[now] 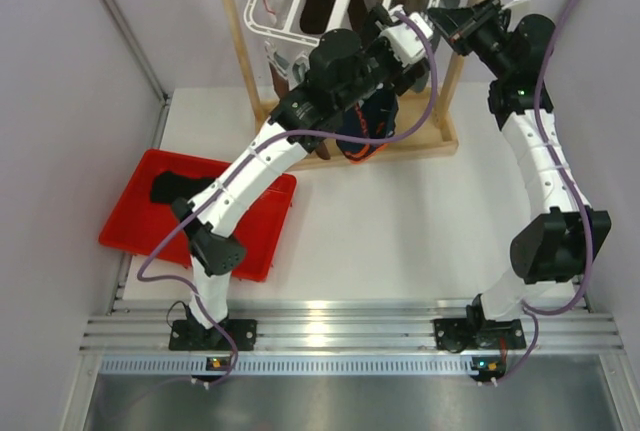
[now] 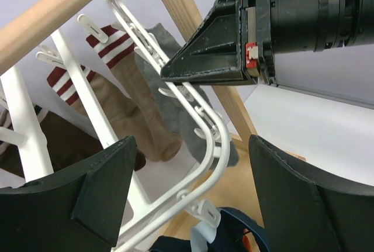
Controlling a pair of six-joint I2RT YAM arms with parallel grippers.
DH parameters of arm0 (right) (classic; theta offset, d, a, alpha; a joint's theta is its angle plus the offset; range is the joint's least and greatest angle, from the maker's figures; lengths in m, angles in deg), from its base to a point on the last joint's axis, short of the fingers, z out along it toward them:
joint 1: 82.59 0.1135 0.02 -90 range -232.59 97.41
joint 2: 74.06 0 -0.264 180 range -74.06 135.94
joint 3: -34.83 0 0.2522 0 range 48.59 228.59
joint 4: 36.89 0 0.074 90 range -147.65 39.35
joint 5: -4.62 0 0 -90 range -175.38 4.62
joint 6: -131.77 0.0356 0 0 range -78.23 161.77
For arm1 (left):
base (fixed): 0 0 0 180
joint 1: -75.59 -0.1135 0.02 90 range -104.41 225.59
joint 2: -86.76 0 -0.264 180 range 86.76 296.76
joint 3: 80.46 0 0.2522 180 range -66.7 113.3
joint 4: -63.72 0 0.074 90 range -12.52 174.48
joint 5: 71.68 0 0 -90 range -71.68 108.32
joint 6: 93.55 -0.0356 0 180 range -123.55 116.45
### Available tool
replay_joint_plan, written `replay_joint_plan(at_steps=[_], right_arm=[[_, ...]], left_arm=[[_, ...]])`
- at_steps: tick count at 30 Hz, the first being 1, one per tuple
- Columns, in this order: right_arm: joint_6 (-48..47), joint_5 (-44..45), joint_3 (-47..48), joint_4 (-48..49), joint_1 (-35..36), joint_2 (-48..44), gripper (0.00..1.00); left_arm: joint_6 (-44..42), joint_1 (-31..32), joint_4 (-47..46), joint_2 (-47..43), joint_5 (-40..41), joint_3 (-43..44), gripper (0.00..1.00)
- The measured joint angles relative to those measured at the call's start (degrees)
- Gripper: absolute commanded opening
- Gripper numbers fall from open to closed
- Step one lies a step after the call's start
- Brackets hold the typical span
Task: Clip the socks to the hanger
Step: Rotate the hanger.
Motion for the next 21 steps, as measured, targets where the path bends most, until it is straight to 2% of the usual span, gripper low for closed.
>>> replay_joint_plan(at_steps=[7,14,17,21], right_arm=[[-1.3,-0.2,-1.0,0.9,1.6,-0.8,0.00],[-1.7,-0.6,-2.1,1.4,1.9,-1.7,0.00],[-2.2,-1.1,-2.6,1.7,2.0,-2.0,0.00],[-3.0,-1.6,-3.3,1.9,2.3,-2.4,0.00]], left_arm=[[0.1,0.5,-2.3,1.7,0.1,0.0,0.80],[0.5,0.6,-5.2,4.3,3.7,0.0,0.72],[0.5,0.6,-6.0,5.6,5.9,0.0,0.65],[0.0,0.6,-6.2,7.4,7.4,0.3,0.47]])
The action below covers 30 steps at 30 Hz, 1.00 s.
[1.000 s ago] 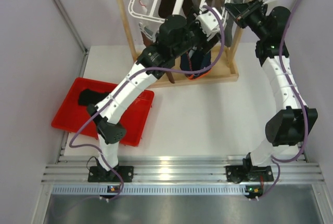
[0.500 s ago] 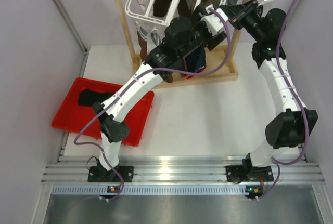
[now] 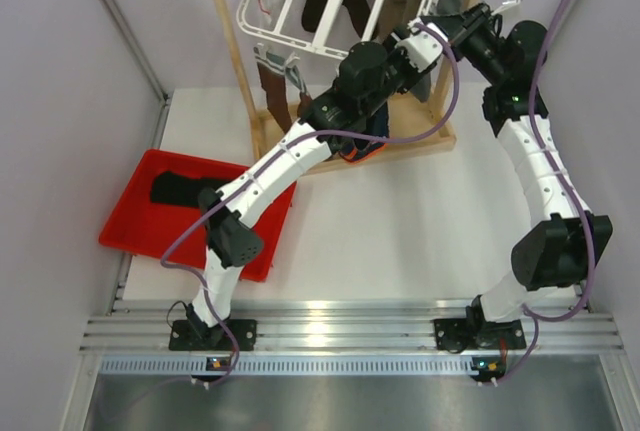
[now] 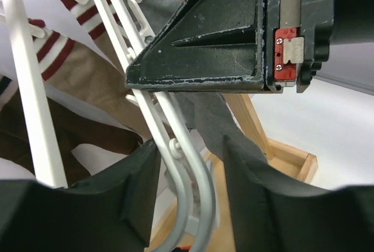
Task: Clip the socks to the hanger
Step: Rotate the hanger.
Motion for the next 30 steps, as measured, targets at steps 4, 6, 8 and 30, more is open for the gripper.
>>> replay_joint_plan(at_steps=[4,6,8,30], right_arm=[[-1.2,-0.5,-0.1,0.1,0.0,0.0,0.26],[-2.6,-1.4,0.0,0.7,-0.2,0.0,0.38],[-3.9,-2.0,0.1,1.9,-0.9,0.0,0.48],[-6.8,1.5,18.3,8.9,-8.2,10.8,0.55]], left_arm=[[-1.4,0.0,0.5,0.5,1.7,0.3,0.17],[-1.6,0.0,0.7,0.5,1.7,0.5,0.12],[-2.1,-0.1,1.0,0.5,1.2,0.6,0.09],[-14.1,-5.9,10.7,-17.2,-21.7,-9.0,0.00]])
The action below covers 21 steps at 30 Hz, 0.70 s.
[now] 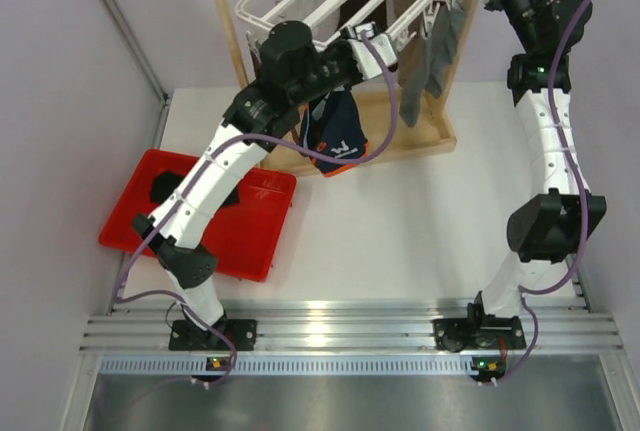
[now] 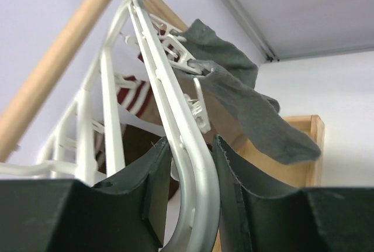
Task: Clip the socks to the hanger
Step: Rotate the hanger.
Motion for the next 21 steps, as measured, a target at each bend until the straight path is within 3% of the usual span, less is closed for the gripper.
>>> replay_joint_plan(at_steps=[6,12,21], right_arm=[[-0.2,0.4,1.7,-0.3,-0.2,0.7,0.52],[-0.8,-0.8,1.7,0.5,-0.2,0.7,0.38],[-3.9,-6.9,1.6,0.4,0.1,-0.2,0.37]], left_arm=[[-0.3,-6.7,-8.2,-5.4,-13.0,-6.0,0.00],[0.9,-12.9,-18.9,-7.6,-23.8,-11.8,0.00],[6.8,-18.5,-30.6,-7.5,-30.1,-14.7,0.00]])
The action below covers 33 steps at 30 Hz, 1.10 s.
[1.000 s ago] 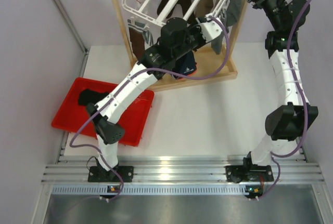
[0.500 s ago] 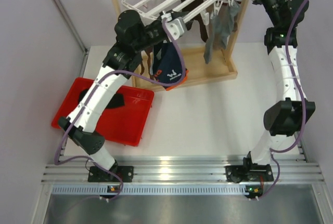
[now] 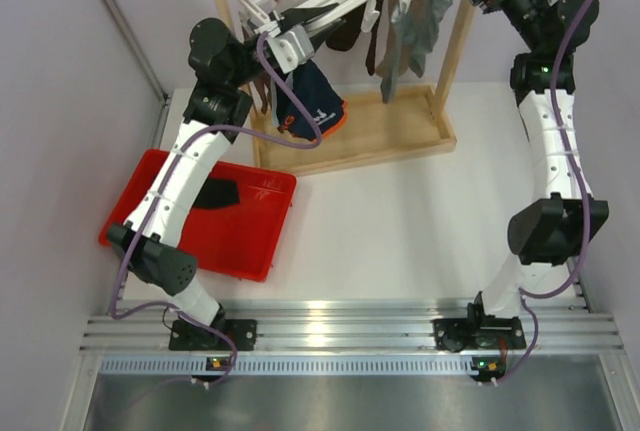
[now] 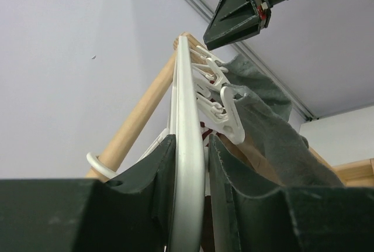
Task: Clip the socks to the hanger
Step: Rotate the hanger.
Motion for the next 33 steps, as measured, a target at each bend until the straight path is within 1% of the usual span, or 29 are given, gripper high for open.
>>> replay_joint_plan(at_steps=[2,9,12,13,14,17,20,25,30,31,33], right_arm=[[-0.8,-2.5,-0.2,0.1,0.4,-0.9,0.34],[-3.4,-15.0,-5.5,5.0,4.6,-6.7,0.34],[-5.8,-20.0,-7.5,6.1,7.5,-8.4,0.38],[-7.0,-21.1,-7.8,6.0,8.3,-8.7,0.42],[-8.4,-22.0,-8.0,5.5,9.3,-8.9,0.43],[-12.9,-22.8,-8.0,3.3,12.1,-8.9,0.47],[-17.0,-22.6,-8.0,0.6,14.5,-8.9,0.49],[-21.4,-22.3,-5.7,-3.3,16.8,-7.3,0.52],[-23.4,-21.2,-3.7,-6.4,17.3,-4.6,0.51],[-23.8,-20.8,-3.5,-7.0,17.3,-4.1,0.49],[-24.3,-20.1,-3.3,-8.3,17.5,-3.5,0.42]], left_arm=[[0.6,-0.5,-1.6,0.0,-1.0,-0.7,0.00],[1.3,-1.5,-4.6,-0.1,-4.0,-2.7,0.00],[1.0,-1.8,-4.9,-0.3,-5.2,-3.5,0.00],[0.6,-1.8,-4.9,-0.5,-5.6,-4.0,0.00],[0.1,-1.8,-4.9,-0.8,-6.0,-4.5,0.00],[-1.3,-1.8,-4.7,-1.2,-6.9,-5.6,0.00],[-2.4,-1.9,-4.4,-1.2,-7.6,-5.8,0.00],[-3.8,-2.1,-3.8,-1.5,-8.2,-5.9,0.00],[-4.7,-2.1,-3.1,-1.6,-8.5,-6.1,0.02],[-4.8,-2.1,-3.1,-1.7,-8.5,-6.2,0.02],[-5.0,-2.1,-2.9,-2.0,-8.5,-6.7,0.06]])
